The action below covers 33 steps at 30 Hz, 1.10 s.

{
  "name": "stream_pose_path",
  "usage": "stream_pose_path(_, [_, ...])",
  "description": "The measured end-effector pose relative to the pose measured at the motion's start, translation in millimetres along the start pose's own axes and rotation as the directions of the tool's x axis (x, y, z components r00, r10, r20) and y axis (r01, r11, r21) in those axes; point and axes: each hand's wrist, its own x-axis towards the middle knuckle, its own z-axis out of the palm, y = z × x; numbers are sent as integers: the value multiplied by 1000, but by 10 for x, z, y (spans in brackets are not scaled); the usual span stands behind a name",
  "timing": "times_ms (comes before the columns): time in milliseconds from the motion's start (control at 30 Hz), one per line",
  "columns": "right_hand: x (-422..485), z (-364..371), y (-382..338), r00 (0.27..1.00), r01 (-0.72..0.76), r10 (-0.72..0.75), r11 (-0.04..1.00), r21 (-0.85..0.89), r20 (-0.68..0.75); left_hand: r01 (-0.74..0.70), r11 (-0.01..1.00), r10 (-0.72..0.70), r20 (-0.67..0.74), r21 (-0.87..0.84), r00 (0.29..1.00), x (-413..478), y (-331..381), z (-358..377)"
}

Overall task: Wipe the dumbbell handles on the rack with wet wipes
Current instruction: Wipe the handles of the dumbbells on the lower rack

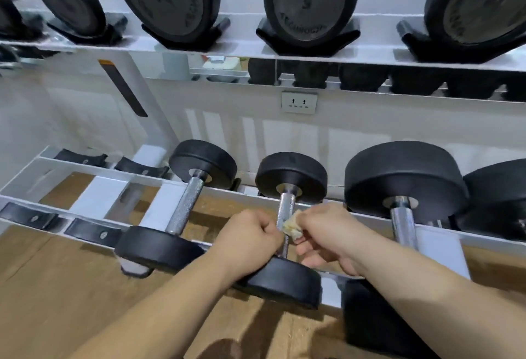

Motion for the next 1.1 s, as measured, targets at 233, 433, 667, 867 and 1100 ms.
stream_pose_path(233, [-53, 185, -183, 980, -77, 79, 997, 18, -184, -47, 970, 13, 140, 238, 990, 72, 108, -130])
stream_pose_path(433, [-1096, -50, -812, 971, -168, 198, 964, 208, -132, -83, 970, 7, 315, 228, 949, -378, 664, -669])
stream_pose_path(667, [-3231, -1031, -1843, 956, -245, 278, 931, 270, -92, -27, 976, 108, 374, -216, 921, -1564, 2626, -2070])
stream_pose_path(867, [-4692, -1500, -2203, 946, -212, 286, 903, 373, -155, -65, 913, 219, 350, -402, 911, -2450, 3608, -2560])
stream_pose_path(1100, [-5643, -1695, -1922, 871, -116, 360, 813, 570, -336, -219, 928, 345, 477, -300, 808, -2898, 4118, -2333])
